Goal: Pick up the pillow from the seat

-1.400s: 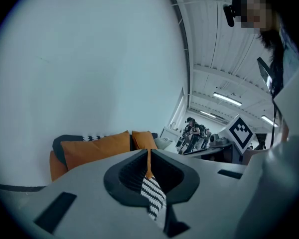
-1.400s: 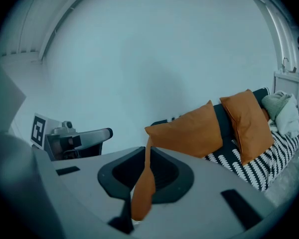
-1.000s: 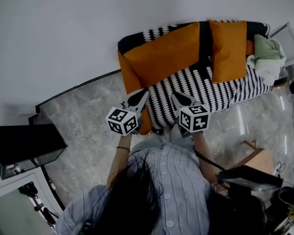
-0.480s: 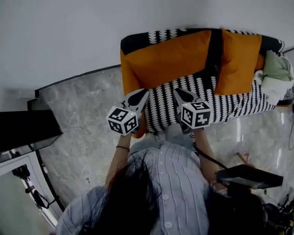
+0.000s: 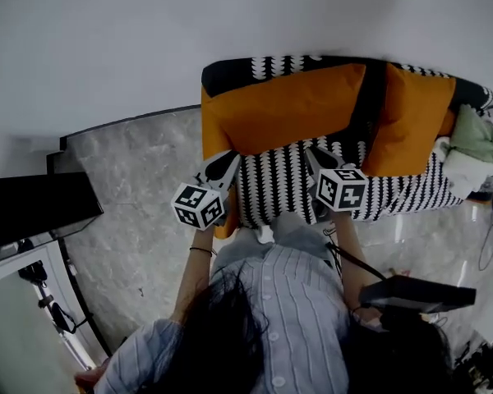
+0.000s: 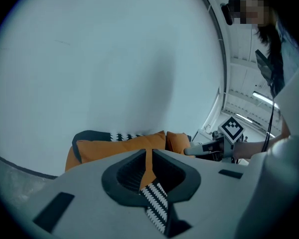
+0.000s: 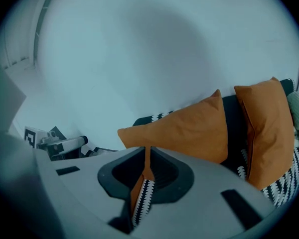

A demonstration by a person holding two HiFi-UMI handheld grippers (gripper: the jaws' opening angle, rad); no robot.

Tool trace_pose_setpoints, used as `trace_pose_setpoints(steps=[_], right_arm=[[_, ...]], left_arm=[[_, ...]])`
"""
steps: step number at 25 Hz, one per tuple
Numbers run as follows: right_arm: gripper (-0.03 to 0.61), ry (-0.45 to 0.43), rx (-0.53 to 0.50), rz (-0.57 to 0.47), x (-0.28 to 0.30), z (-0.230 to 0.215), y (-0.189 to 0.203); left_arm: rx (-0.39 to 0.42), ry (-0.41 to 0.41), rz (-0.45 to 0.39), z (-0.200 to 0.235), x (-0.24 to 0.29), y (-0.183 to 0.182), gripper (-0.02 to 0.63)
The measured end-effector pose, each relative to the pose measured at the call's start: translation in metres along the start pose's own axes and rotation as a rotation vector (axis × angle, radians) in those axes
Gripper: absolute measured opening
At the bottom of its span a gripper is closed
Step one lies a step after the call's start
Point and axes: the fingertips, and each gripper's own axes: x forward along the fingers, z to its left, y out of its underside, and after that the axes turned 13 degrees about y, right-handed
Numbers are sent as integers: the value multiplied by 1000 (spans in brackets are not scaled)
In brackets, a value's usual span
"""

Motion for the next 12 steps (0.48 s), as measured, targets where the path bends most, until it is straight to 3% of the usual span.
trace_pose_setpoints(steps=[3,7,12], right_arm=[[43,40,-2,-1,13,-31,-12],[43,127,-37,-38,36,-80,-42],[44,133,-110,-56,62,-129,-78]], left_arm=[[-30,-20,6,20,12,0,85],[-9,-56,67,51,27,-1,106],[-17,-113,83,90,35,-1,126]])
